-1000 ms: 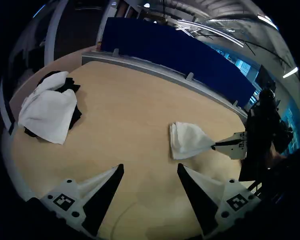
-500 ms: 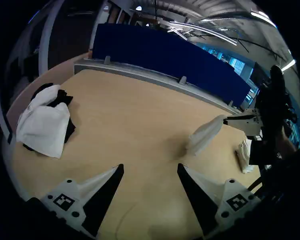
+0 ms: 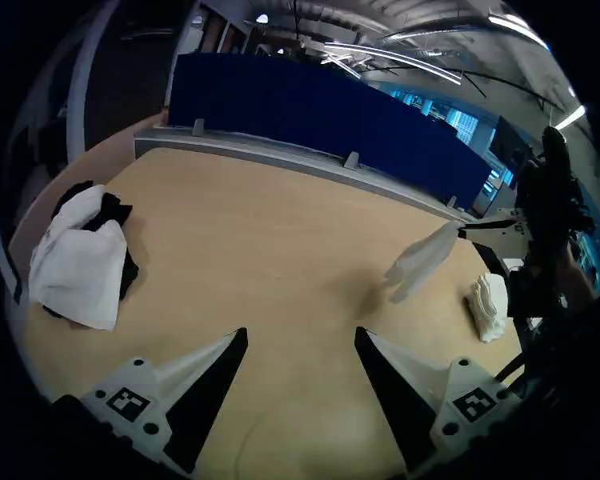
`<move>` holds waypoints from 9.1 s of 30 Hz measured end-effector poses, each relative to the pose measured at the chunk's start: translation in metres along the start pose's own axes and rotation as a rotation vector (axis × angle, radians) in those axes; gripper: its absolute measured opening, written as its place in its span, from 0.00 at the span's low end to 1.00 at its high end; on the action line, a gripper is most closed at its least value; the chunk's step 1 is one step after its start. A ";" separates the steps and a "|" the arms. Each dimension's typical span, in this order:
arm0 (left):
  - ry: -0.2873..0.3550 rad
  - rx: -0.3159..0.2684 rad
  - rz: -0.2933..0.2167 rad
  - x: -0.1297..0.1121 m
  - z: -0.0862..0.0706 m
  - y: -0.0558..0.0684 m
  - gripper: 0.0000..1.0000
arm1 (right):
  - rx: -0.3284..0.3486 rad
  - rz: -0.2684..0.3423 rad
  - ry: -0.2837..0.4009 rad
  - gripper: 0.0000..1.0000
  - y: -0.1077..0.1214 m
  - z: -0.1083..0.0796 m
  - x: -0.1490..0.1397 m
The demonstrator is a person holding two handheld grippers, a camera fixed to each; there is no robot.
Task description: Fold towel
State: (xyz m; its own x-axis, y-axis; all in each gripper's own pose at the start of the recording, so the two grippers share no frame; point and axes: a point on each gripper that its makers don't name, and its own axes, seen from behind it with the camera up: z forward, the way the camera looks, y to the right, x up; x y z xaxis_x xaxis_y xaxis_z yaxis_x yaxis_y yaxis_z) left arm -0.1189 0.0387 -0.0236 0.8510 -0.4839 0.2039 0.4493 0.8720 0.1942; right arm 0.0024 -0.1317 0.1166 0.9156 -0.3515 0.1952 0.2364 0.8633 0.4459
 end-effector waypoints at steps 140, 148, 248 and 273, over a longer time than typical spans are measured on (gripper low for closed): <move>-0.016 -0.060 0.111 0.004 0.008 0.068 1.00 | -0.606 0.473 -0.298 1.00 0.213 -0.237 -0.359; -0.002 -0.070 0.115 0.008 0.009 0.067 1.00 | -0.639 0.483 -0.222 1.00 0.211 -0.235 -0.336; 0.697 0.150 0.301 0.115 0.031 -0.041 1.00 | -0.626 0.403 0.486 1.00 0.101 -0.124 -0.014; 0.729 0.144 0.265 0.078 0.073 -0.072 1.00 | -0.603 0.340 0.462 1.00 0.076 -0.088 -0.022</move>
State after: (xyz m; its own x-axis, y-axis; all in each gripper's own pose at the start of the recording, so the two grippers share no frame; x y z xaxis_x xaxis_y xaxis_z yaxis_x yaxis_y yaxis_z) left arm -0.1044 -0.0670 0.0482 0.9107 -0.0480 -0.4102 0.2098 0.9093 0.3593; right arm 0.0291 -0.0267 0.0688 0.9787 0.0344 -0.2024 -0.0642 0.9877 -0.1424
